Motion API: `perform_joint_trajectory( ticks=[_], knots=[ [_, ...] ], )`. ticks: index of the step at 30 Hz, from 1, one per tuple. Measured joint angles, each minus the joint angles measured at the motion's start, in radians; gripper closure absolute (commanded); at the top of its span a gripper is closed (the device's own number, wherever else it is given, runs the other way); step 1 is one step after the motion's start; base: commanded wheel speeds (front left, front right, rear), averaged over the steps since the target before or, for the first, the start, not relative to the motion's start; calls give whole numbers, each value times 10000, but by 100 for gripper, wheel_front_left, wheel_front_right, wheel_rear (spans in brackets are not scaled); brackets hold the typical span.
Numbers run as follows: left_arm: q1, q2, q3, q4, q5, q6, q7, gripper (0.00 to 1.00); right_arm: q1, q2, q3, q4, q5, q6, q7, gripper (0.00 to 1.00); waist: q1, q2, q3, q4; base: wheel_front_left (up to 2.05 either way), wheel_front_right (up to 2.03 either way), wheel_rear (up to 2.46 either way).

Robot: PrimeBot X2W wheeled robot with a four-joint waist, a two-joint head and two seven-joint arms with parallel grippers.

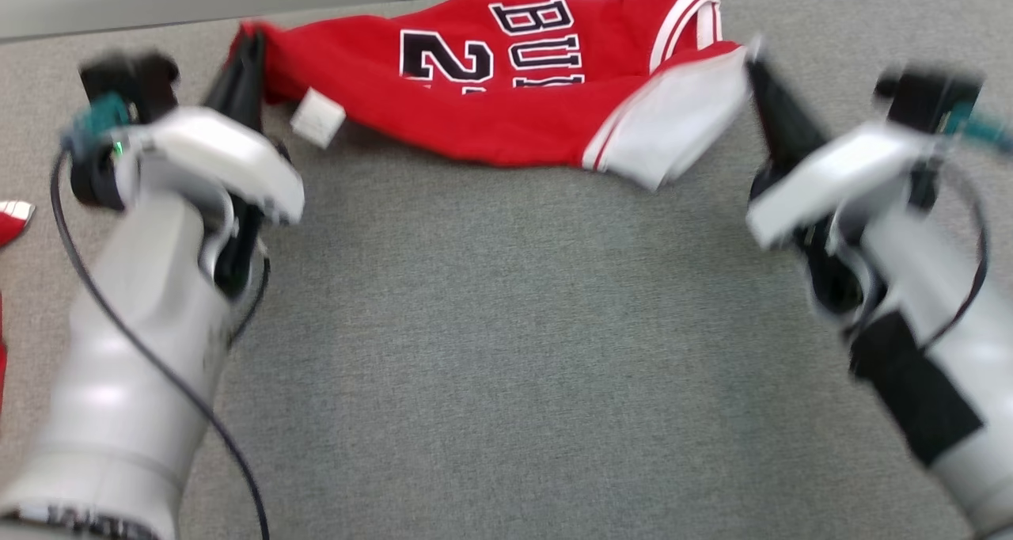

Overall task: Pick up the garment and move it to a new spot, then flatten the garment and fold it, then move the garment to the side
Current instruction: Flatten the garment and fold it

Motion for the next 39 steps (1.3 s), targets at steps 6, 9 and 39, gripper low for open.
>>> perform_joint_trajectory(
  ticks=[6, 9, 39],
  knots=[
    [3301, 215, 481, -2500, 401, 288, -13, 100, 2988, -230, -98, -1666, 322, -2, -117, 100, 0, 0, -339, -201, 0, 0, 0],
    [4908, 355, 610, -3689, 451, 589, -13, 100, 4283, -293, -715, -2587, -38, 0, -157, 100, 0, 0, -557, -322, 0, 0, 0],
    [13270, 2767, 1337, -14353, -31, 4717, 4433, 100, 13490, 1847, -6817, -10744, -4725, -2, 4010, 100, -1, 1, -2474, -133, 0, 0, 0]
  ],
)
